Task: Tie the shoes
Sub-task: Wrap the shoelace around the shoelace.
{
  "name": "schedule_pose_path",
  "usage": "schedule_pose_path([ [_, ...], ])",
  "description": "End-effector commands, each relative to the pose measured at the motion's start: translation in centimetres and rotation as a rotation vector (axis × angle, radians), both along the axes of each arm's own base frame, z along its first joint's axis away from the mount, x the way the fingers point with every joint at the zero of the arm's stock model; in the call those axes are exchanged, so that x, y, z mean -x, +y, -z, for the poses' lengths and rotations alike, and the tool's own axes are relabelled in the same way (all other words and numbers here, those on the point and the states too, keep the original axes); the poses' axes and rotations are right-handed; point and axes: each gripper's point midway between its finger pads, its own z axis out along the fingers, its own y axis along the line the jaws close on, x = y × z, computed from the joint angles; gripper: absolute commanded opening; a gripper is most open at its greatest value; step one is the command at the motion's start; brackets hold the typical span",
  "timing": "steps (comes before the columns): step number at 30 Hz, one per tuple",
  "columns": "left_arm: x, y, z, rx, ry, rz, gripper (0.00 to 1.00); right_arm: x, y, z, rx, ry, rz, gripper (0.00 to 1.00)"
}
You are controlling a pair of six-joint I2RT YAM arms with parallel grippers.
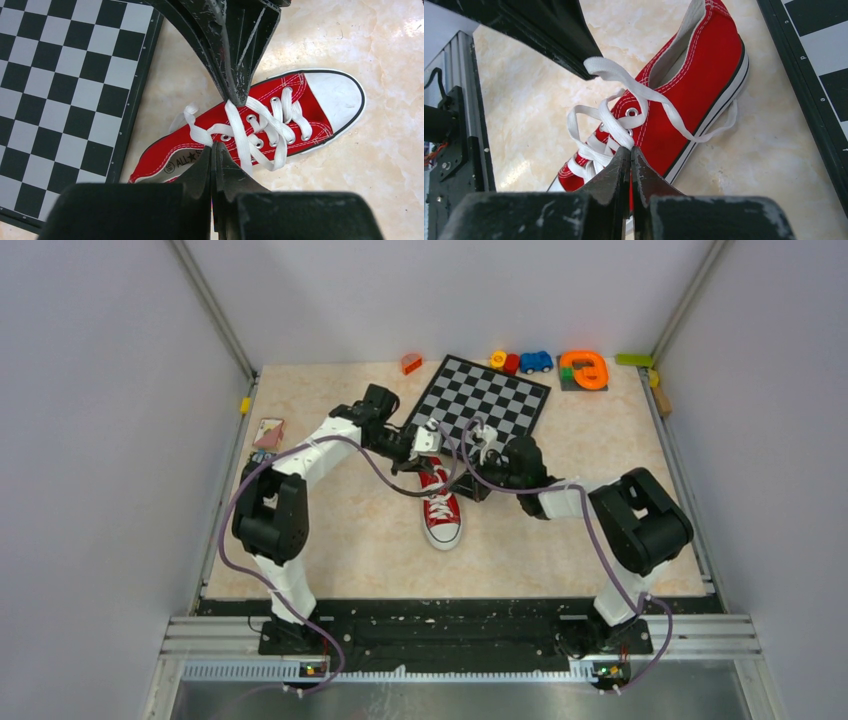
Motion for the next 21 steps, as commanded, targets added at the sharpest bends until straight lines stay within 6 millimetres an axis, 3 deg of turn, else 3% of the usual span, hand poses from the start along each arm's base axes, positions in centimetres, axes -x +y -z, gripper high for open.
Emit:
schedule_pose_path([
  [1,0.3,-0.6,-2.4,0.043,-0.072,-0.007,0.0,-0.7,1.8,-5.8,-0.105,-0.106,-0.039,0.0],
  [7,0.6,-0.6,-2.6,0.066,-0.097,-0.052,0.0,-0.8,2.4,-7.8,-0.146,-0.099,-0.047,0.0],
  [21,0.9,-1.1,-2.8,0.12,-0.12,-0.223,0.0,-1.5,2.3,-8.9,-0.134,-0.06,-0.009,0.0],
])
